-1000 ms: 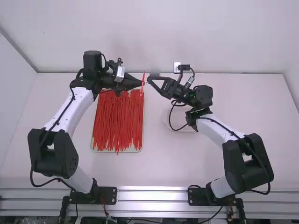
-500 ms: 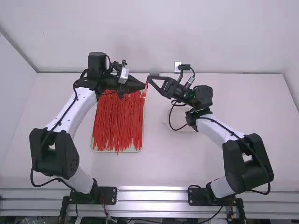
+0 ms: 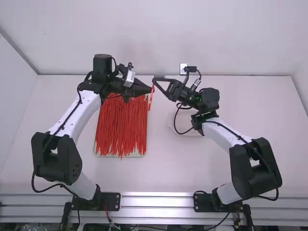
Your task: Fasten the cable tie
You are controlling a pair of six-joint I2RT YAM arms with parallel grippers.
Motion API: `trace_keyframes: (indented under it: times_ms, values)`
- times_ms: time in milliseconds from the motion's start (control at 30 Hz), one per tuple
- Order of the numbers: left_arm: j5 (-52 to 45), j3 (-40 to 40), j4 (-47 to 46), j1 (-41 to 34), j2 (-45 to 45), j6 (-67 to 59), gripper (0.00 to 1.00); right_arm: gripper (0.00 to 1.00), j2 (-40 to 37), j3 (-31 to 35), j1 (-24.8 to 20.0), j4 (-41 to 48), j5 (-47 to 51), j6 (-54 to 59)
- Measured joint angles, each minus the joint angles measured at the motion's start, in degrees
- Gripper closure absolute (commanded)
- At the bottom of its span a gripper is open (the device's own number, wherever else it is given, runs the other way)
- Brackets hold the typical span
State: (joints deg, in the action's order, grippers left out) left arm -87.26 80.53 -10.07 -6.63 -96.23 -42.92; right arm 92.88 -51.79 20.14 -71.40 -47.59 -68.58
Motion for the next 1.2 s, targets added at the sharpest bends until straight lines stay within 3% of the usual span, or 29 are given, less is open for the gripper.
trace_keyframes:
  times_ms: [467,1200]
  values:
    - [0.04,-0.02,-5.64,0.0,0.0,-0.7,0.99,1.0,0.0,0.0,-0.57,0.42,-1.99,0.61]
    - [2.23,0.52,-46.01,-0.02,0.02,-34.47,0.99,1.0,0.7,0.0,-4.59,-5.16,-8.07,-2.75]
